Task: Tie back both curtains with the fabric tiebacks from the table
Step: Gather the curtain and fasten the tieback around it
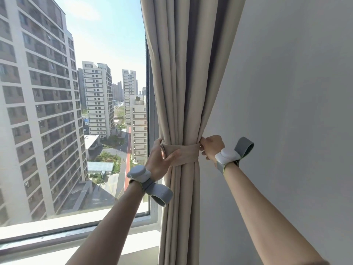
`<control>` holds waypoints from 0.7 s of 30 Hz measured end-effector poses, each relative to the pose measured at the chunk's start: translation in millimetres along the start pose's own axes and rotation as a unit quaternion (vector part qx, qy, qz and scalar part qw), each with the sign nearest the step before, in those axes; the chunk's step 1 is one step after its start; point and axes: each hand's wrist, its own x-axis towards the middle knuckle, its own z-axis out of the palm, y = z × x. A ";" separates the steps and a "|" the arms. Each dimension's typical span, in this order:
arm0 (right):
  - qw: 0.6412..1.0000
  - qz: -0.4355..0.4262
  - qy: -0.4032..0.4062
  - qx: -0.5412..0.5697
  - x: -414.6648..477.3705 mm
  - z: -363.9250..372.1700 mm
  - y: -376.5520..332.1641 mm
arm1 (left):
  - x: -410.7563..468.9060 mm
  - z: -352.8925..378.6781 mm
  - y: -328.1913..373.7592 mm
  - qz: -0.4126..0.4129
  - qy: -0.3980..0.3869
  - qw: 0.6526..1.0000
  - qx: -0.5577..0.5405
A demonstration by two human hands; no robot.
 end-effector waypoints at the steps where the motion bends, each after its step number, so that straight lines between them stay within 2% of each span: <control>1: 1.000 0.003 -0.004 -0.021 3.0 1.2 -2.7 | -0.5 -0.5 0.5 -0.002 -0.004 1.000 -0.004; 4: 0.995 0.002 0.006 -0.095 10.4 4.0 -7.0 | -2.4 -0.2 3.7 -0.008 -0.013 1.000 -0.017; 8: 0.983 -0.027 0.073 -0.167 9.7 8.3 -9.1 | -5.5 0.1 6.5 0.013 -0.011 0.999 -0.034; 16: 0.981 -0.076 0.151 -0.097 6.6 5.1 -10.6 | -1.1 -3.5 2.8 0.012 0.028 0.999 -0.014; 19: 0.988 -0.083 0.123 -0.031 3.0 4.8 5.5 | 0.1 -3.1 0.7 0.017 0.059 0.998 -0.007; 21: 0.995 -0.078 0.026 0.064 0.6 5.3 15.5 | -1.1 -2.2 0.5 0.019 0.083 0.996 0.000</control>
